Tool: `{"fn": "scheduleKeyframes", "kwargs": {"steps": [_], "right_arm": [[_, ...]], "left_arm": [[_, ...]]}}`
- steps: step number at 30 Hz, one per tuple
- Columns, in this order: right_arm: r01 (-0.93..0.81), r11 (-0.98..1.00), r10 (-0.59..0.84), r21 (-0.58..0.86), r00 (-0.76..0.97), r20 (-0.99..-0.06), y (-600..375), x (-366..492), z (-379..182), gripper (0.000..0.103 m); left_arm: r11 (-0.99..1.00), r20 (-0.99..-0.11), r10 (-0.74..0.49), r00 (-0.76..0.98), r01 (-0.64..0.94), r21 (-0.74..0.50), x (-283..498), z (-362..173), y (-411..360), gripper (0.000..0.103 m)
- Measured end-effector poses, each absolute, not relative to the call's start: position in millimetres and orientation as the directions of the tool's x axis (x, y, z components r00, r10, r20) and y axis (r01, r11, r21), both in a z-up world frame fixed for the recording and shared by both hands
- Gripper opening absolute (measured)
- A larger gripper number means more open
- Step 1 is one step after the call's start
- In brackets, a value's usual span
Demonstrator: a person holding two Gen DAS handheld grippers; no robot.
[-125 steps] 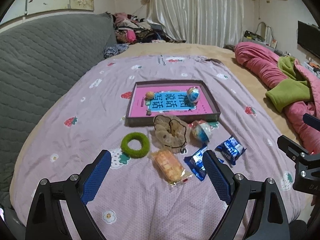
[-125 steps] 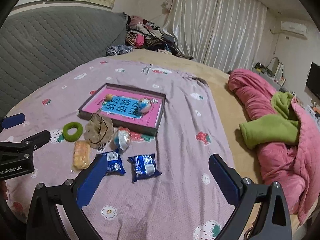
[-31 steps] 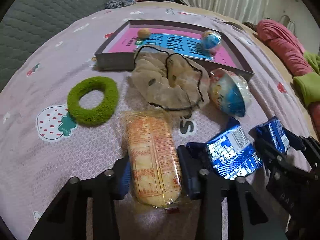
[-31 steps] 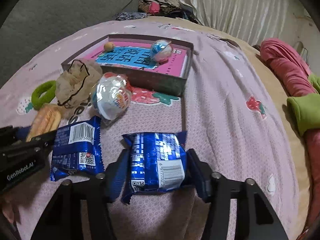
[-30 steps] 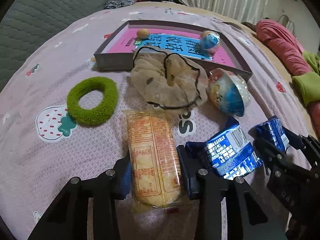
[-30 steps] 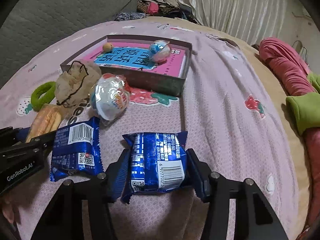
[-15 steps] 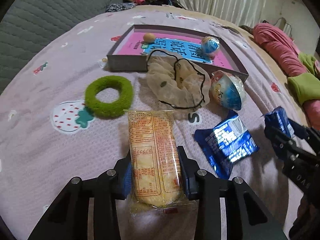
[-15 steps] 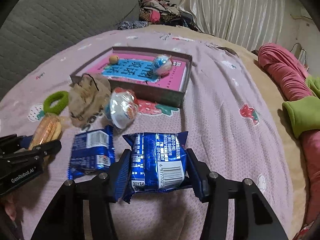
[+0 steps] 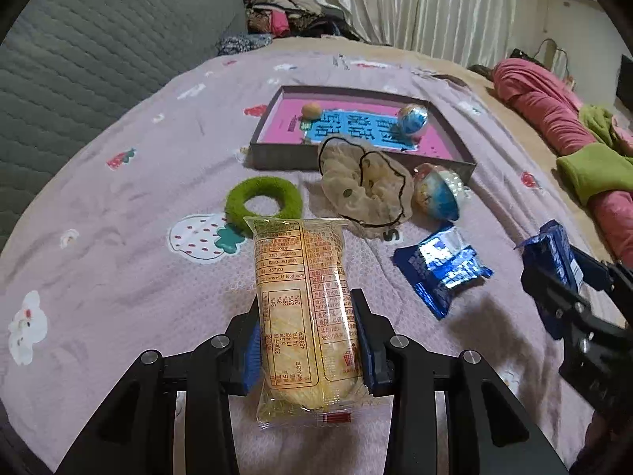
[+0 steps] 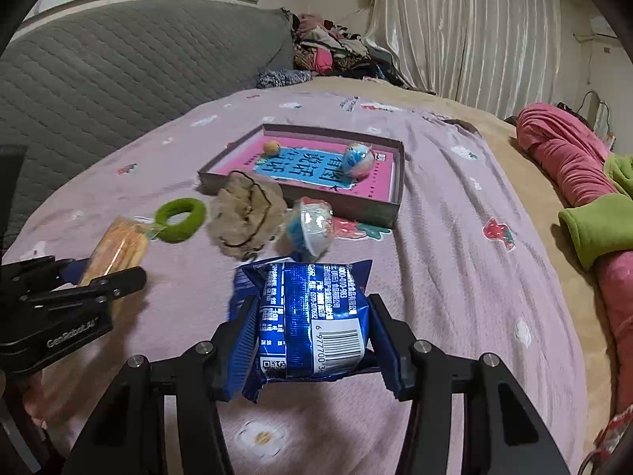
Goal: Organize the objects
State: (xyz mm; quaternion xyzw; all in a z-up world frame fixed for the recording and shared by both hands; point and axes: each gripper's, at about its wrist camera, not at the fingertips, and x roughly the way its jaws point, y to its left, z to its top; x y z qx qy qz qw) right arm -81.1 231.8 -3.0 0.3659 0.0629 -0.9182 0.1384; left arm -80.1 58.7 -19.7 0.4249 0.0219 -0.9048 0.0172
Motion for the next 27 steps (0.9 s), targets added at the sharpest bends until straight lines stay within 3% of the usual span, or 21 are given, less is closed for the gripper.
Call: {"fn": "scheduleKeyframes", "kwargs": {"steps": [27], "right_arm": [[0.208,-0.977,-0.186,0.036,-0.765,-0.616,221.5,-15.8,37.8,0.054]], "left_arm": [[-1.0,-0.662,0.024,-0.749,-0.022,-0.011,-23.0,30.1,53.9,0.04]]}}
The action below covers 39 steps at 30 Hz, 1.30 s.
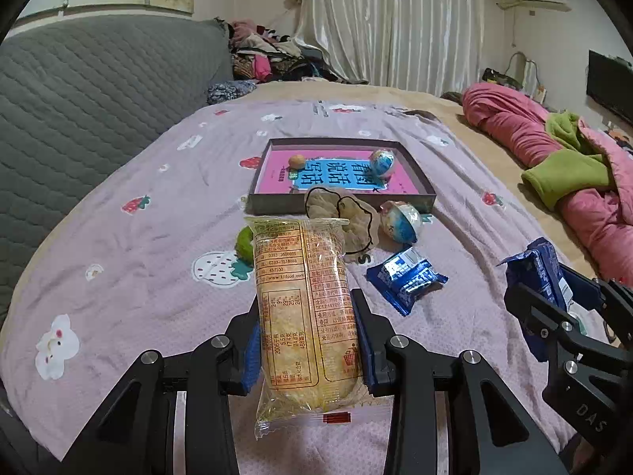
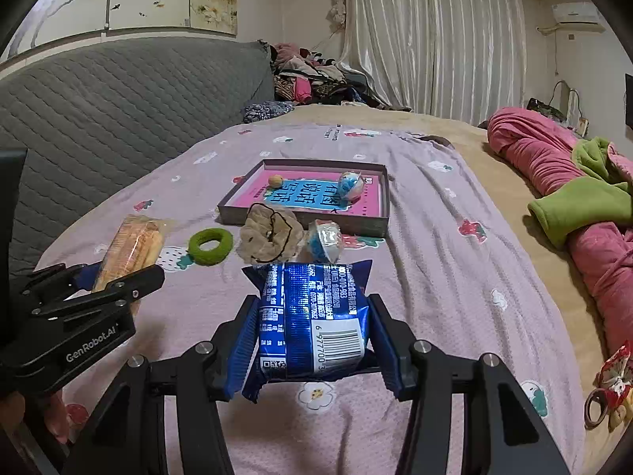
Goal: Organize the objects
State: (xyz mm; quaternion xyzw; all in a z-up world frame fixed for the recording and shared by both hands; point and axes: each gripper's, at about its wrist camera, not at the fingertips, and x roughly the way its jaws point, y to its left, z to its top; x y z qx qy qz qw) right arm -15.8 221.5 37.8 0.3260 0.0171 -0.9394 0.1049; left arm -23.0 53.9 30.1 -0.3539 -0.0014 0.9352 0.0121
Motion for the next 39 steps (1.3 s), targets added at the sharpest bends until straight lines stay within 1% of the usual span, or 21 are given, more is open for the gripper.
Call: {"fn": "scheduleKeyframes", "kwargs": {"steps": [10,19,26,32,39], "right_arm": [[0.216,-0.976,-0.195,0.037,-0.783,-0.591,211.9,-18.0,49.1,0.054],[0.207,-0.978,-0.184,0.023,-0.808,-0.56,209.2,-35.5,73.8,0.054],[0.209,-0.978,-0.189,0.021,-0.832,-0.522,207.5,-53.7,99.2,0.054],[0.223,-0.975,-0.186,-0.016,-0.847,-0.498,201.0,-74.2,119.4,0.054],[0.226,-0.973,-0.184,-0.035,-0.862,-0.473,195.3,-98.4,138.2,0.054]], "left_arm": [[-0.999,-0.657,0.038,-0.753,-0.028,-0.026,-23.7,33.7,46.9,0.04],[-0.999,-0.615,0.044,-0.787,-0.04,-0.02,-39.6,66.2,36.0,0.04],[-1.0,-0.602,0.023,-0.798,-0.029,-0.001,-56.7,86.5,25.9,0.04],[-1.0,-0.601,0.019,-0.799,-0.026,0.004,-76.8,96.3,20.5,0.04],[-0.999,-0.587,0.032,-0.809,-0.042,0.003,-106.1,116.8,23.4,0.04]]}}
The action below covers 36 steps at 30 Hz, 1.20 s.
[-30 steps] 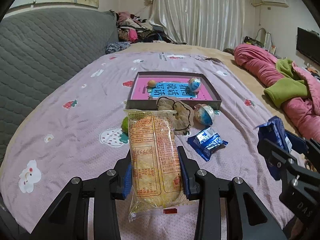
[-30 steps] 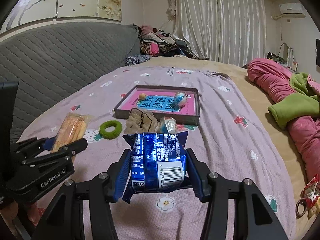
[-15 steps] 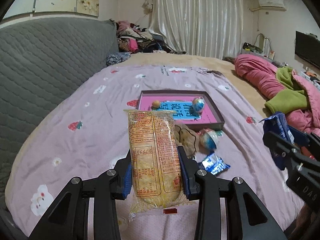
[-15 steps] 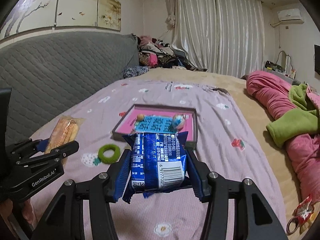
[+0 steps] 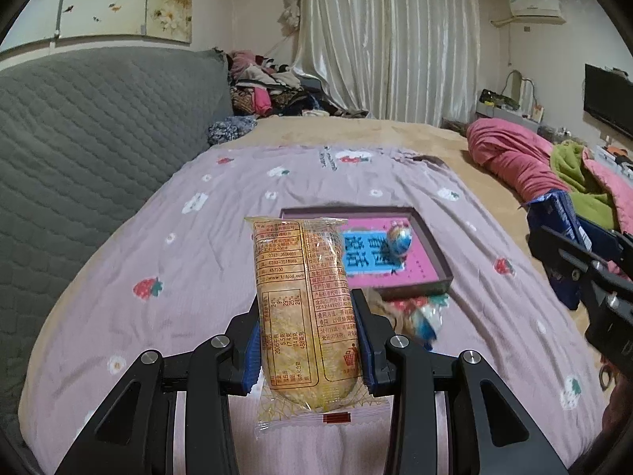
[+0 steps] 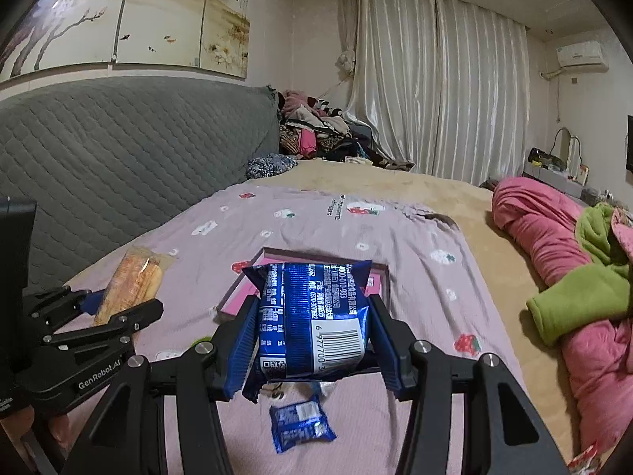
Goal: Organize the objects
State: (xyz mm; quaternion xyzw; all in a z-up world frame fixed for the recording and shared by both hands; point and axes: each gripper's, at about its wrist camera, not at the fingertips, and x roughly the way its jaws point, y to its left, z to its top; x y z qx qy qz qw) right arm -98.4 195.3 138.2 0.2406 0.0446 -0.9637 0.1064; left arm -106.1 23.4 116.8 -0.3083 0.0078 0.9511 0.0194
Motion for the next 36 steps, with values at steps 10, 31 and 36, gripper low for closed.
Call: {"fn": "scheduleKeyframes", "kwargs": {"steps": [10,31,36], "right_arm": [[0.214,-0.974,-0.162,-0.075,-0.889,-0.429,195.8,-129.2,168.3,0.054],[0.194,-0.979,-0.16,-0.068,-0.925,-0.345,211.6,-196.6,184.1,0.054],[0.195,-0.98,-0.165,-0.048,-0.918,-0.361,213.2,-215.7,163.7,0.054]], "left_arm": [[-0.998,-0.536,0.041,-0.843,-0.063,0.024,-149.7,162.2,35.0,0.04],[-0.992,-0.46,0.109,-0.881,-0.126,0.006,-233.0,173.0,43.6,0.04],[-0.991,-0.462,0.117,-0.879,-0.134,0.004,-248.8,148.6,45.5,0.04]]}}
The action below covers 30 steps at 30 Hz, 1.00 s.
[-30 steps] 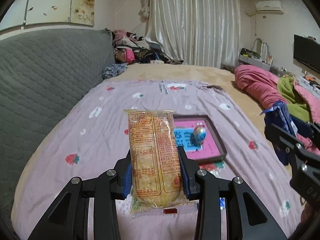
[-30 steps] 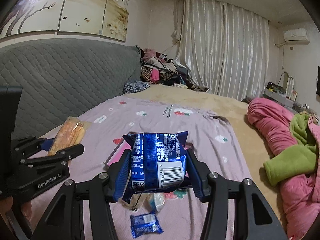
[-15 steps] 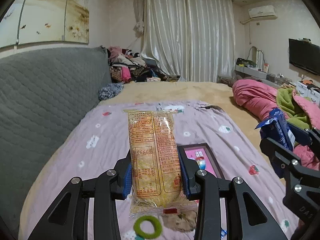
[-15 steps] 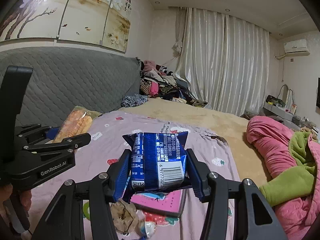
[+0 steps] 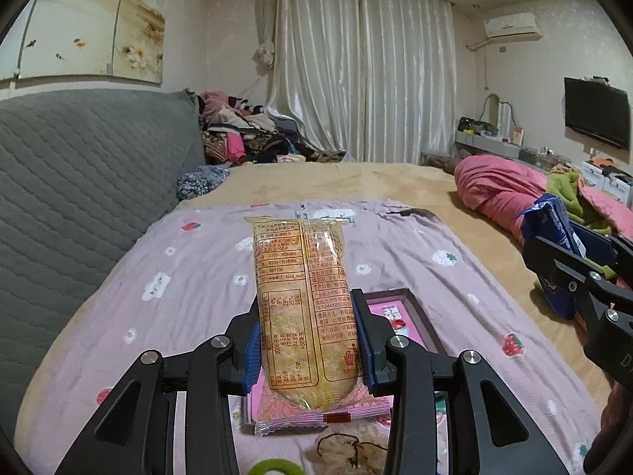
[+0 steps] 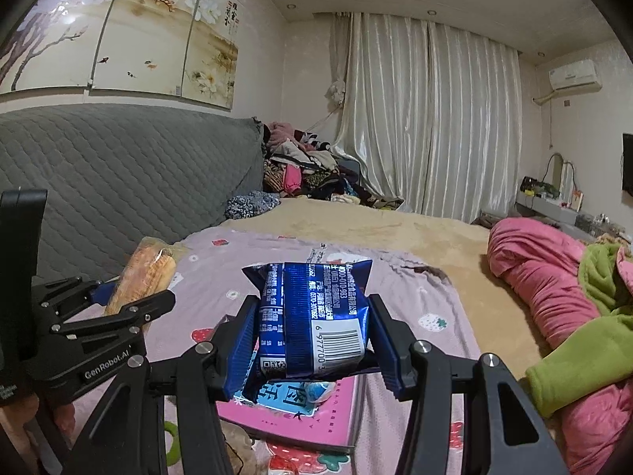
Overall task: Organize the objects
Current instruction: 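Lower the bread snack onto the book while the right gripper lowers the blue packet beside it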
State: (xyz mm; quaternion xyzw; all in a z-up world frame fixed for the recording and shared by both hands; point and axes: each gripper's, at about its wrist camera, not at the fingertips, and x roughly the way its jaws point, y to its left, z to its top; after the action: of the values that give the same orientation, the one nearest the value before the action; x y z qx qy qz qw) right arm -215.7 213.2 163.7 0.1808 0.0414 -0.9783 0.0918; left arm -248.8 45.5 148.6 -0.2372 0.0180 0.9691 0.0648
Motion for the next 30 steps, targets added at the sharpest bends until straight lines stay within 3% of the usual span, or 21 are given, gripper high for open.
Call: {"fn": "scheduleKeyframes", "kwargs": {"steps": [17,30], "right_arm": [[0.211,-0.977,-0.19,-0.011,-0.903,-0.385,202.8,-268.2,97.5,0.054],[0.214,-0.976,-0.173,-0.034,-0.863,-0.475,197.8,-298.1,36.0,0.054]], "left_arm": [[-0.994,-0.541,0.099,-0.835,-0.103,-0.023,-317.0,42.6,35.3,0.04],[-0.995,-0.615,0.081,-0.784,-0.096,-0.01,-347.7,-4.5,29.3,0.04]]}}
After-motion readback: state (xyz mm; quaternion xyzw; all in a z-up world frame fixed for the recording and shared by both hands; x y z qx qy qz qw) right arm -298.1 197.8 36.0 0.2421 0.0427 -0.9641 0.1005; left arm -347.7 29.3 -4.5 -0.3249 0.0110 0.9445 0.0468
